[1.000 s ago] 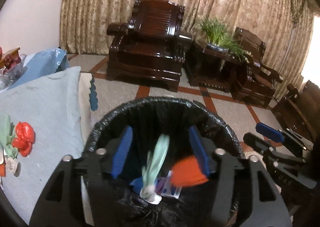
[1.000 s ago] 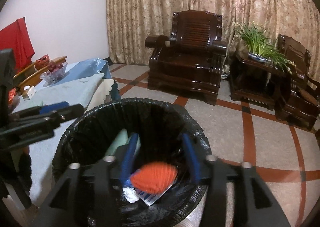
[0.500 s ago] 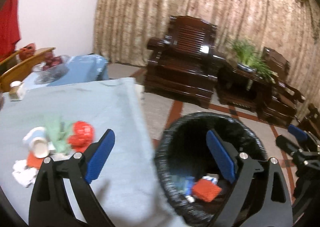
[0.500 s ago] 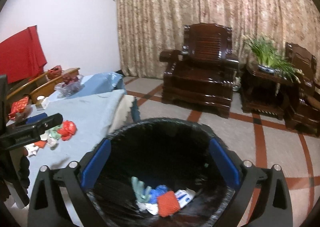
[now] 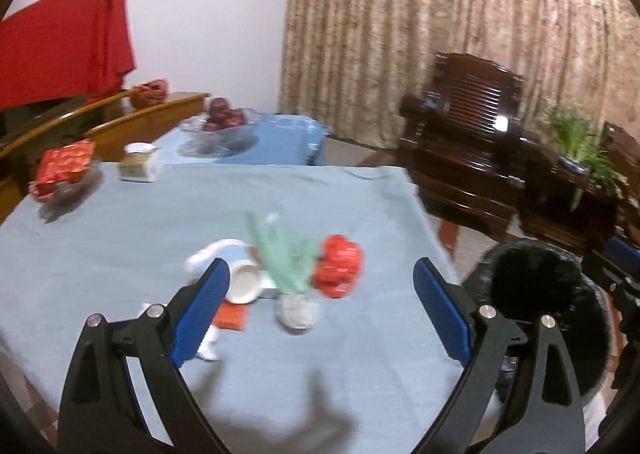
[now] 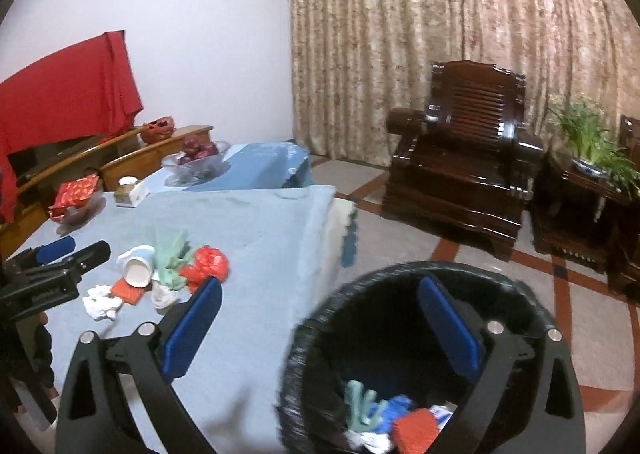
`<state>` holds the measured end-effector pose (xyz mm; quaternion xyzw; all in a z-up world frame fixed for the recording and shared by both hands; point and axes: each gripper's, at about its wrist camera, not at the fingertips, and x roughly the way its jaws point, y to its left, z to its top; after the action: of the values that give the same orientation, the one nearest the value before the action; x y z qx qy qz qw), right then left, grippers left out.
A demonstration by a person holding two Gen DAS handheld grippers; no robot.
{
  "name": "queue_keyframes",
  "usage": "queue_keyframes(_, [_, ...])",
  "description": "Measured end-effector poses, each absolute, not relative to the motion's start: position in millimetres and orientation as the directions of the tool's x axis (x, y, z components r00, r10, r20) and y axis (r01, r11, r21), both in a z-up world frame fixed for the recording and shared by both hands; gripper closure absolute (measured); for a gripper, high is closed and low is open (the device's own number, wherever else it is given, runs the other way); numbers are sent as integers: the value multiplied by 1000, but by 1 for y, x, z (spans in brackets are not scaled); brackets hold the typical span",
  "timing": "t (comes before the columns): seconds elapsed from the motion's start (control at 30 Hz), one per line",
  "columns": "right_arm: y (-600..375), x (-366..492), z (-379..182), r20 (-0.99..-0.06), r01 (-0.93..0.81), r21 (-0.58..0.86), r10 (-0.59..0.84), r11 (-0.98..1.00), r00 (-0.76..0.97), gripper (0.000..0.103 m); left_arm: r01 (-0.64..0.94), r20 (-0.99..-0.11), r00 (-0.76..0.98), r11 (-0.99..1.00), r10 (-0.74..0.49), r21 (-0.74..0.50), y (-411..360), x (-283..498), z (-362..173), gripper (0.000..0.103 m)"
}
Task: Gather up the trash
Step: 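Move both tools back over the table toward the remaining trash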
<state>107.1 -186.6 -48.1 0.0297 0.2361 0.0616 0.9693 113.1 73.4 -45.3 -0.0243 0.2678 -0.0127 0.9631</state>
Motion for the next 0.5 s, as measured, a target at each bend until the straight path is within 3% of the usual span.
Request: queue_keyframes(0.5, [-100,188,-72,-488,-172,131,215,976,846,6,-119,-547,833,992,75,-45,135,137,-70,13])
